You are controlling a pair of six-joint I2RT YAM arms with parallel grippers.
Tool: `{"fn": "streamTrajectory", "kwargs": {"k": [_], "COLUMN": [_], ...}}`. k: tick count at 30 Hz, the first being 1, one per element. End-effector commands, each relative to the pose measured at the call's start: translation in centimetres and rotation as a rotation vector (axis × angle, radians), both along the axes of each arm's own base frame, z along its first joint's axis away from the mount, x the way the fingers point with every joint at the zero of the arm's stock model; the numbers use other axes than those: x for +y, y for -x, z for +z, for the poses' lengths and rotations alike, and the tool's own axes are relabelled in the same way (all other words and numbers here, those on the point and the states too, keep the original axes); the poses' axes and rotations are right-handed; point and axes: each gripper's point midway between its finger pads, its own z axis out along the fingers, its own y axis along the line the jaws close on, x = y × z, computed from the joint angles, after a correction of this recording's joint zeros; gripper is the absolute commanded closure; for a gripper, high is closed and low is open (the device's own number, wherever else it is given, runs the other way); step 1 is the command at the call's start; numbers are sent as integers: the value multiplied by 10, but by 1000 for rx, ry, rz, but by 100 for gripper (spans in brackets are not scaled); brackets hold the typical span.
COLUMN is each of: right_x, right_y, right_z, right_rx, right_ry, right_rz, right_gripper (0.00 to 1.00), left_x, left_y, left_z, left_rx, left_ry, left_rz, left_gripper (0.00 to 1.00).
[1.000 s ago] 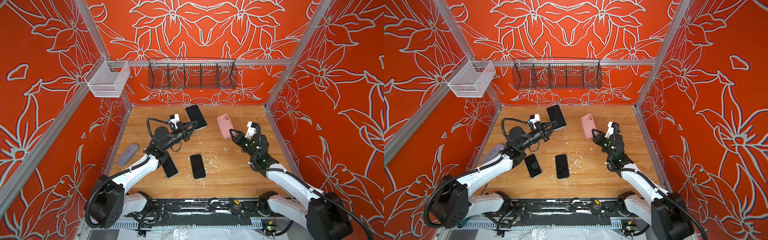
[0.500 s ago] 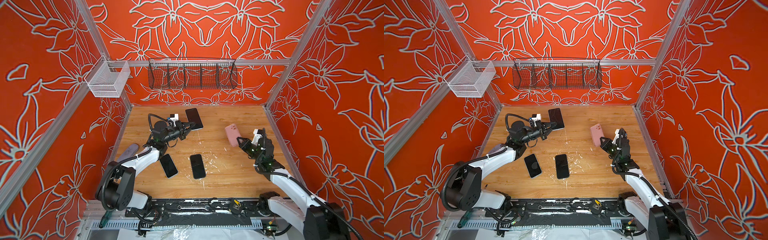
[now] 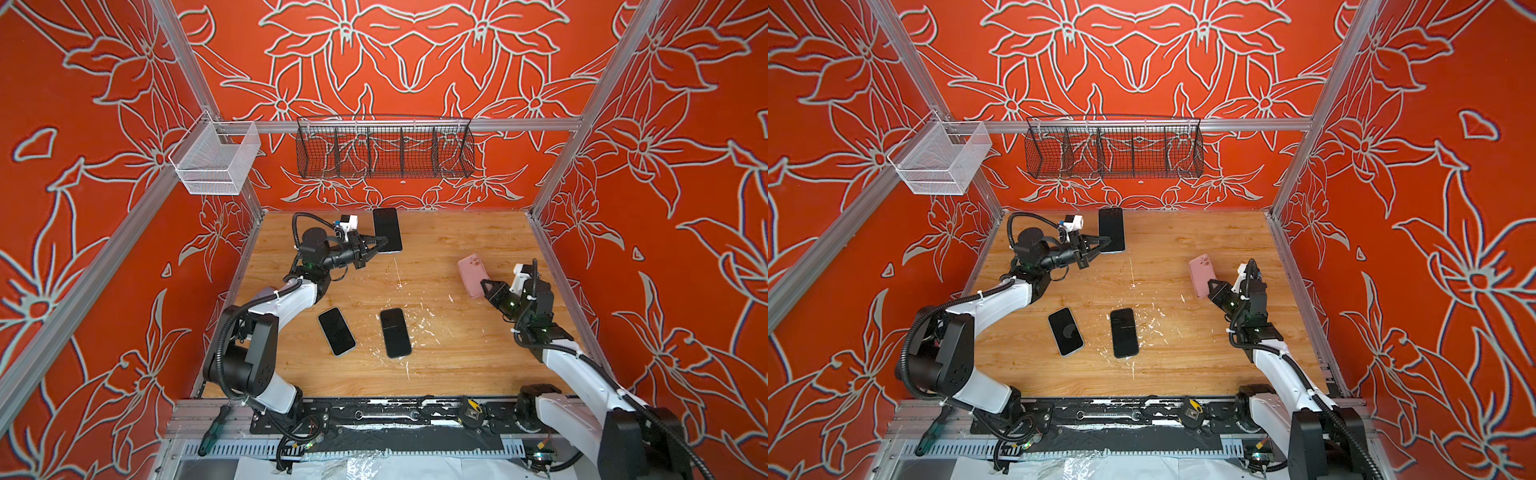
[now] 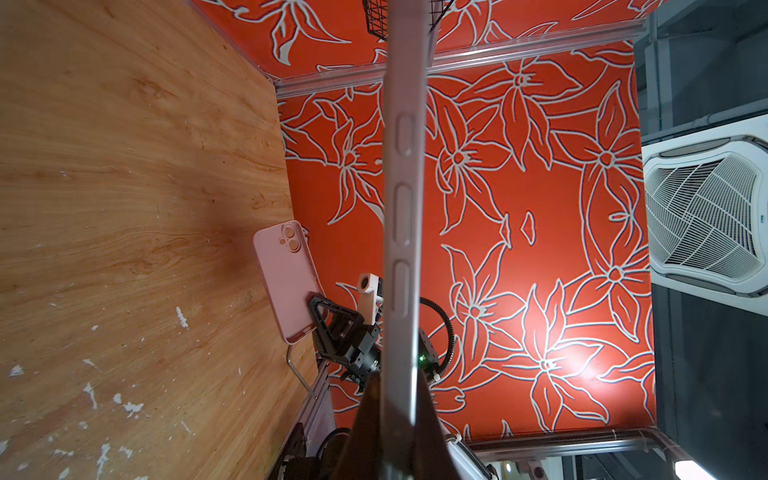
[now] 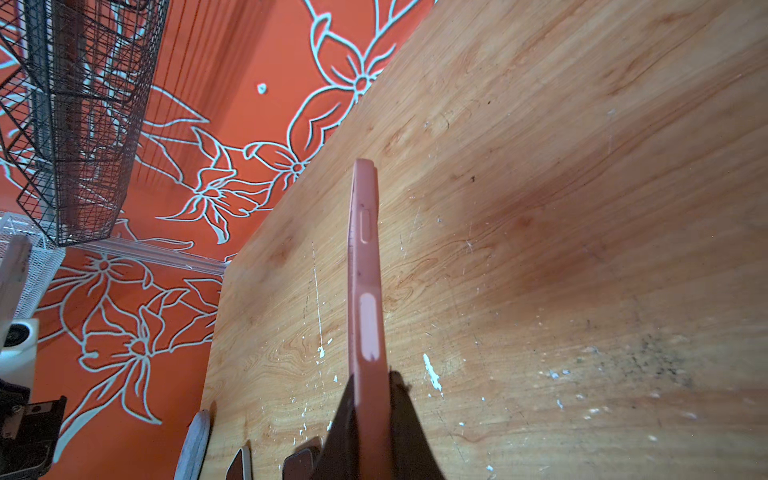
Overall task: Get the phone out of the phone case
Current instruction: 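Lower the pink case onto the table with the right gripper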
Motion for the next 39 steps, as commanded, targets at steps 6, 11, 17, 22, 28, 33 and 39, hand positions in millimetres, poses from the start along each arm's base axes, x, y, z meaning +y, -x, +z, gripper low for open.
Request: {"fn": "streamTrajectory", "kwargs": {"k": [6,11,17,22,28,33,39], "right_x": [-10,-19,-29,-39,-51,-55,-62], "right_y": [-4,-11,-25,-38,-50,-56,-59], "right_z": [-23,-30,-36,-42,-57,-67,-72], "right_rx": [49,64,72,71,99,122,153], "right_ry": [10,35,14,29,25,33,67], "right_rz": [-17,-42,-73,-110,-149,-166,-185], "right_gripper": [100,100,99,100,97,86,70], "left_x": [11,13,16,25,30,36,38], "left_y": [1,-3,-7,-12,-16,-20,-22], "left_z": [-8,-19,-22,-26,-31,-33,-43], "left_rx": [-64,-51,-62,-60,-63,-62,-53], "left_ry": [-23,-29,-35,-40,-46,-47,-57], "left_rz": [-28,-33,-34,-10,-4,5,4], "left_gripper": [100,100,100,100,100,100,100]}}
